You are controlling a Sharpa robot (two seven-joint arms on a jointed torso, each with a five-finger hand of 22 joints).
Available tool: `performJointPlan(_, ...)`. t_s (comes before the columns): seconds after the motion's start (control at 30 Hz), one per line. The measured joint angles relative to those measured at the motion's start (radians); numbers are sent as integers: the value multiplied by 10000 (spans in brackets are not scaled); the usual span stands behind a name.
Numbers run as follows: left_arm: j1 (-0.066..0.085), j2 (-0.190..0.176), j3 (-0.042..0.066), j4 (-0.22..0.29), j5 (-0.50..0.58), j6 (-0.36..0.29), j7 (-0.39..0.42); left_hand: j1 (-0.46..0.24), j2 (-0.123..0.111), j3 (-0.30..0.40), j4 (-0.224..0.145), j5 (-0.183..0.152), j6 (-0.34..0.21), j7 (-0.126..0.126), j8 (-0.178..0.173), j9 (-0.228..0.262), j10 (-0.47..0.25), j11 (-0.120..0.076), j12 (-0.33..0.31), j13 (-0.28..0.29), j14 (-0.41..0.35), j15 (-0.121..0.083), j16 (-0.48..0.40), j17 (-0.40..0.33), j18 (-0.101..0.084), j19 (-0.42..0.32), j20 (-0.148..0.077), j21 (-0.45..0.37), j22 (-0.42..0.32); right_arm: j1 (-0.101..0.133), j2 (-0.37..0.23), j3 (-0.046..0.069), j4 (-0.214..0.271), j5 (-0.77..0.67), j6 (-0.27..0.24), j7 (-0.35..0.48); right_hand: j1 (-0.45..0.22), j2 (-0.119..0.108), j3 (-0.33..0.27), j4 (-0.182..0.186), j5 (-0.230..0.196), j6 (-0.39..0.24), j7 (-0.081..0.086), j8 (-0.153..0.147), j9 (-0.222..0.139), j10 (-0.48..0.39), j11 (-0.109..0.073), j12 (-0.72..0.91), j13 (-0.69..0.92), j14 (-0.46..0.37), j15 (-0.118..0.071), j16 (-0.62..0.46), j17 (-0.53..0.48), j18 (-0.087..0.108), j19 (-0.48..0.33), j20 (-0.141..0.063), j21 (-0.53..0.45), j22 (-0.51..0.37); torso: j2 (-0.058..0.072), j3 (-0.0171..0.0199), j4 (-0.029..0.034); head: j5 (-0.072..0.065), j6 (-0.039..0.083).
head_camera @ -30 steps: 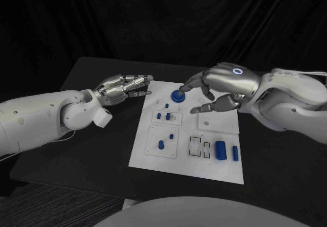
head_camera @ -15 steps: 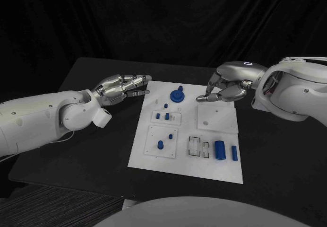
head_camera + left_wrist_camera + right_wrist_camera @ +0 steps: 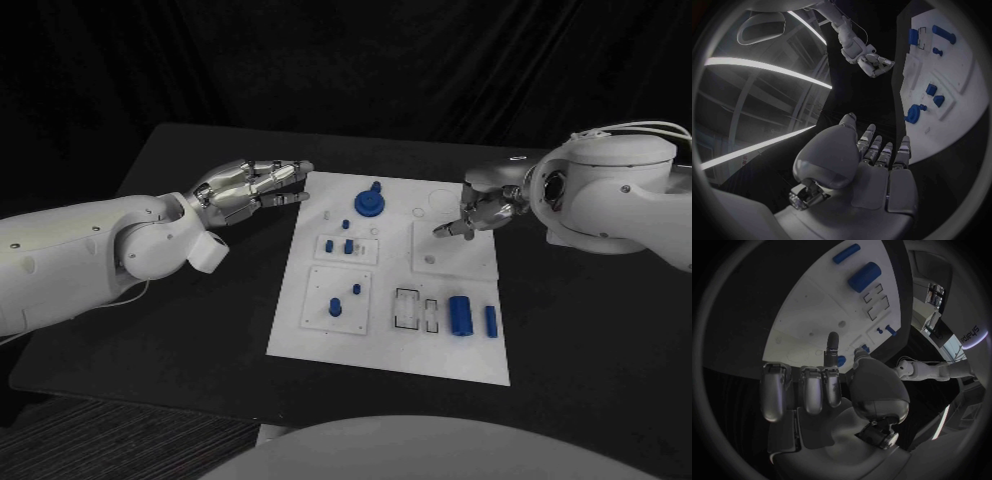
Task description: Assemble the parts on the task board
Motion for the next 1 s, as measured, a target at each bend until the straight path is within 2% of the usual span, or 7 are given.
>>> performJointPlan(0.13,0,8,0,-3,0,20,-19,0,0,0,0,0,0,0,0,0,0,0,20,0,0,0,0,0,0,0,0,0,0,-129,-28,-1,78,296,329,-429,41,41,-61,-16,29,266,-117,53,86,4,-67,0,-1,-1,-71,0,0,1,25,-28,9,0,-1,-1,6,-27,0)
performJointPlan(0.2,0,8,0,-6,0,35,-33,0,0,0,0,0,55,55,45,0,0,0,20,0,0,0,0,0,0,0,0,0,16,-228,-55,-1,152,449,491,-630,41,41,-145,-15,29,506,-179,186,179,-3,-172,0,-1,-14,-153,0,0,1,-22,-91,10,0,-1,-1,6,-32,0)
performJointPlan(0.27,-1,8,0,-6,0,54,-48,0,0,0,0,0,71,72,58,0,0,0,20,-1,0,0,0,0,0,0,0,0,25,-322,-95,-5,228,568,630,-796,41,41,-146,-15,29,560,-222,199,218,-3,-171,0,-1,-19,-160,0,-1,2,13,-127,9,-1,-1,-2,6,-34,0)
performJointPlan(0.47,-2,-10,0,-6,0,98,-83,0,0,-1,0,0,71,72,58,10,33,34,59,-2,37,37,0,1,0,0,0,0,53,-507,-240,-6,509,785,893,-1088,73,84,-145,-15,29,560,-222,200,228,-3,-171,0,-1,-19,-160,0,-1,2,13,-127,10,-1,-3,-5,1,-46,0)
performJointPlan(0.8,-8,-12,1,-9,0,155,-143,0,0,-1,0,0,143,73,58,9,34,34,59,7,37,37,0,1,-1,1,0,0,53,-716,-426,-4,907,934,1172,-1309,46,111,-215,-27,28,498,-170,148,227,-4,-170,-1,-3,-19,-160,0,-1,3,13,-127,-79,-1,-3,-4,-1,-158,0)
performJointPlan(1.0,-11,-11,1,-9,0,189,-172,0,0,-1,0,0,142,73,97,18,33,34,97,7,37,37,0,1,0,1,0,0,66,-833,-491,-4,1013,963,1292,-1362,19,138,-352,-30,28,6,-28,-251,134,-4,-170,-1,-3,-19,-159,0,-2,5,13,-127,-390,6,-4,-2,-4,-167,0)
